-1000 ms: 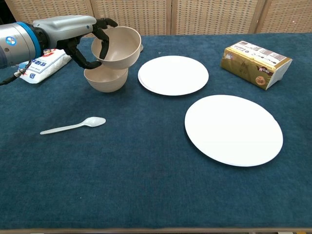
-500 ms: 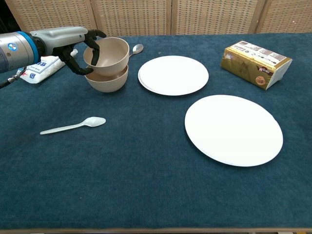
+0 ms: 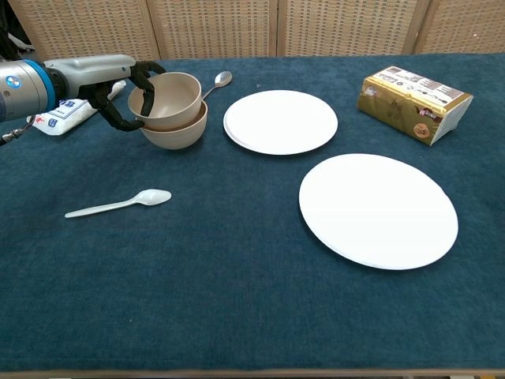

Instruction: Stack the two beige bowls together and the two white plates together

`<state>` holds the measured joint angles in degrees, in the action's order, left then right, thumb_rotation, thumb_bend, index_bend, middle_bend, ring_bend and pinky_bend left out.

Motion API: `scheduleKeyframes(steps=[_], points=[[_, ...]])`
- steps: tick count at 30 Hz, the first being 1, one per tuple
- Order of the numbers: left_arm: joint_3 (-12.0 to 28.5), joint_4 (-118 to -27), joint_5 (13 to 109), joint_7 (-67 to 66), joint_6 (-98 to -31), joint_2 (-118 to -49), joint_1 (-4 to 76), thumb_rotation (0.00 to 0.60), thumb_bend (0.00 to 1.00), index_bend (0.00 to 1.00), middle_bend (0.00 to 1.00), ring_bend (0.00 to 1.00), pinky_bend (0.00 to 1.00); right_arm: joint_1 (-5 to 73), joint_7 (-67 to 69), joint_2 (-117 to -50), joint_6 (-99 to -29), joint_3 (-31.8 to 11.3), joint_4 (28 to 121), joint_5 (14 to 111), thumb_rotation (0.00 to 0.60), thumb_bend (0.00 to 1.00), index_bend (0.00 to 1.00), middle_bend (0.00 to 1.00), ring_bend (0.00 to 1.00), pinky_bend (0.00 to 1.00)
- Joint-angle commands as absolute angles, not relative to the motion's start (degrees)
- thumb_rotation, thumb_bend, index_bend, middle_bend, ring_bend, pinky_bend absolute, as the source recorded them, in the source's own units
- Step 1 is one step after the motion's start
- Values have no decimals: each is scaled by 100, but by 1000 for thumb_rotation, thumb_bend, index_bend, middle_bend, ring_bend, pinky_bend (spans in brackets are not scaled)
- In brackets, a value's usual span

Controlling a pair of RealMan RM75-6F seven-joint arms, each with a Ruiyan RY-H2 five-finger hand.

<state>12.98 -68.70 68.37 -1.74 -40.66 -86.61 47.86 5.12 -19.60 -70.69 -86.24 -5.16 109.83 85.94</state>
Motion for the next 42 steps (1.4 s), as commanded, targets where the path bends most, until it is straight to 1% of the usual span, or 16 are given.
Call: scheduleKeyframes(steps=[1,3,6,8,11,14,16,22,27,35,38,42], points=[[1281,-6888,6779,-198,-4040,-8649,4805,600,433,783,0,0,0,514,-1959,-7069,-8623,-513,10984,8595,600,0,15,0,0,0],[1279,-6898,6746,-224,-4071,-8651,4809,600,418,719,0,0,0,516,-1959,-7067,-8622,-513,10984,8590,600,0,15,0,0,0],[1263,-6956,6660,-285,-4037,-8613,4823,600,392,531,0,0,0,519,-1957,-7068,-8621,-512,10986,8587,600,0,14,0,0,0],[1245,-7004,6607,-341,-3996,-8571,4835,600,373,371,0,0,0,519,-1956,-7067,-8623,-511,10988,8588,600,0,15,0,0,0],[1214,-7091,6503,-470,-3970,-8504,4844,600,325,215,0,0,0,518,-1950,-7064,-8629,-508,10991,8592,600,0,15,0,0,0],[1172,-7181,6386,-628,-3969,-8425,4844,600,280,117,0,0,0,515,-1941,-7058,-8640,-505,10997,8602,600,0,14,0,0,0],[1166,-7239,6325,-699,-4020,-8390,4836,600,274,79,0,0,0,515,-1944,-7055,-8639,-499,10999,8603,600,0,15,0,0,0],[1186,-7571,6401,-556,-4300,-8140,4698,600,271,40,0,0,0,521,-1954,-7056,-8628,-490,11002,8602,600,0,15,0,0,0],[1116,-7953,6737,-231,-4636,-7679,4427,600,250,27,0,0,0,536,-1994,-7083,-8609,-460,10983,8650,600,0,15,0,0,0],[791,-8336,7480,580,-5251,-6930,3820,600,245,27,0,0,0,569,-2191,-7183,-8562,-414,10950,8703,600,0,15,0,0,0],[671,-8362,7720,854,-5325,-6808,3717,600,245,27,0,0,0,583,-2259,-7214,-8543,-419,10939,8683,600,0,15,0,0,0],[362,-8364,8273,1187,-5384,-6677,3620,600,244,23,0,0,0,579,-2345,-7261,-8578,-426,10948,8686,600,0,14,0,0,0]])
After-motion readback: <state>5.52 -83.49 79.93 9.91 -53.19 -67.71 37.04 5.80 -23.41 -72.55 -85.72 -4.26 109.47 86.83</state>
